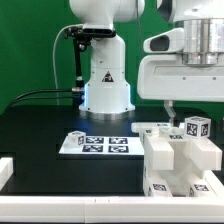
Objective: Assemble chair
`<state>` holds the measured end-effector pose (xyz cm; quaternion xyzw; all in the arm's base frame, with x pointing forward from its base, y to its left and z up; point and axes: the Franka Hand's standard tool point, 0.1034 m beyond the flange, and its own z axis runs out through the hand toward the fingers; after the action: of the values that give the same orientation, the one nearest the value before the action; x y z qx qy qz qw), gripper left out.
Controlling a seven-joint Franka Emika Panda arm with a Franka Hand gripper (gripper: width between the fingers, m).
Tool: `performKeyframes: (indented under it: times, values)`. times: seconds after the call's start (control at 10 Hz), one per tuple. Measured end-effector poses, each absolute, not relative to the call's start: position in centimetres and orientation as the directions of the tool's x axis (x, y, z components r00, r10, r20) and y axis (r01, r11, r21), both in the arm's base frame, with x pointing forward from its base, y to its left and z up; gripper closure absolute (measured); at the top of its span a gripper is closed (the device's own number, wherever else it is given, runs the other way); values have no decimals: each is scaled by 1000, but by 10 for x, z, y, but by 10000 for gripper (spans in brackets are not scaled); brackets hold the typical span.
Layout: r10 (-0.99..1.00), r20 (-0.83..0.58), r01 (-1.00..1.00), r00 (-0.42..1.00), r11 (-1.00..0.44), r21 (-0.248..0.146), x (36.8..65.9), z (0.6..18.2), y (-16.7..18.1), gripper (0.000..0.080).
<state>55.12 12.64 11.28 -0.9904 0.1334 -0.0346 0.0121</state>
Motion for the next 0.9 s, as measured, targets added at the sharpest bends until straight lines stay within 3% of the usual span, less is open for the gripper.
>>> performKeyframes:
  times: [0.3, 0.6, 0.7, 0.9]
  values:
    - [-107, 72, -106, 992, -994, -20, 552, 113, 123, 151]
    - [302, 59, 301, 951, -953, 21, 550, 116, 125, 151]
    - [361, 58, 360, 931, -933, 25, 550, 117, 122, 151]
    - [288, 57, 288, 956, -957, 22, 550, 115, 121, 151]
